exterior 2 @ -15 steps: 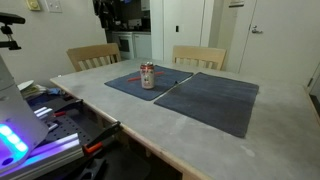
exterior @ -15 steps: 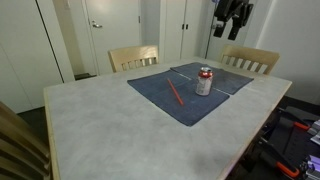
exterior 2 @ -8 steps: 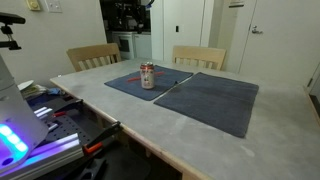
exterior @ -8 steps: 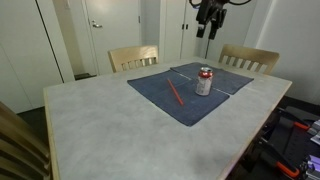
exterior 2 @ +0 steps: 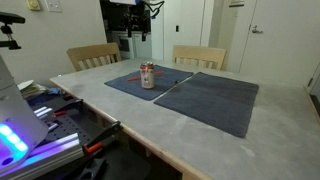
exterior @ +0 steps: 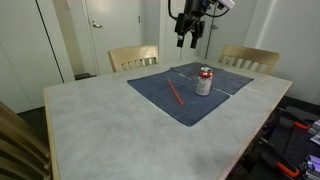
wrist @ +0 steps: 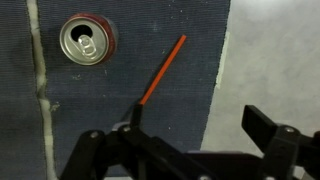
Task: Put the straw in the can
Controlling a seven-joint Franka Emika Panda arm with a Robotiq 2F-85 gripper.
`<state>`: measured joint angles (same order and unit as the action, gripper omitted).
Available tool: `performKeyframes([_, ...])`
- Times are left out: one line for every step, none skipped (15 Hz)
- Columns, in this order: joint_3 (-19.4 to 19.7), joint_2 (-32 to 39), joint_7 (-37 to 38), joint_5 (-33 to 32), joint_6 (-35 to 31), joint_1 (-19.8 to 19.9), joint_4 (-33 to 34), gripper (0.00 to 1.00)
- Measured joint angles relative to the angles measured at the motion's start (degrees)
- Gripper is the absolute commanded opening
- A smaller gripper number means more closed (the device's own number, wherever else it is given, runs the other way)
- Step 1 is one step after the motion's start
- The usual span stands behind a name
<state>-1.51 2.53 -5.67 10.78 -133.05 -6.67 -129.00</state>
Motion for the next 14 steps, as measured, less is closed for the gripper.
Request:
performKeyframes([-0.7,1.0,1.6,0.0,-0.5,-0.1,0.5,1.00])
performKeyframes([-1.2,2.0,2.9,0.0,-1.2,-0.2,0.9,1.00])
performKeyframes([-1.8,3.0,4.3,-0.1,-2.2,-0.3,1.3,1.00])
performKeyframes([-2.2,4.0,5.4,-0.2,-3.2,-0.4,1.7,1.00])
performKeyframes([-2.6,5.1,6.3,-0.2,-4.6,-0.4,2.1,1.00])
performKeyframes([-2.9,6.2,7.0,-0.2,-5.9,-0.5,2.6,1.00])
performKeyframes([-3.0,7.3,7.6,-0.2,-7.2,-0.5,3.2,1.00])
performKeyframes([-3.2,8.5,8.0,-0.2,-8.4,-0.5,3.8,1.00])
performKeyframes([-3.2,9.7,8.6,-0.3,-9.1,-0.5,4.6,1.00])
performKeyframes([-3.2,10.9,9.5,-0.6,-9.5,-0.5,5.3,1.00])
performKeyframes([-3.1,12.1,11.3,-1.6,-9.6,-0.5,6.0,1.00])
performKeyframes([-2.9,13.2,13.6,-2.9,-9.6,-0.5,6.6,1.00])
performKeyframes([-2.6,14.1,16.3,-4.6,-9.6,-0.7,7.0,1.00])
performKeyframes([-2.2,15.0,19.1,-6.1,-9.6,-0.9,7.3,1.00])
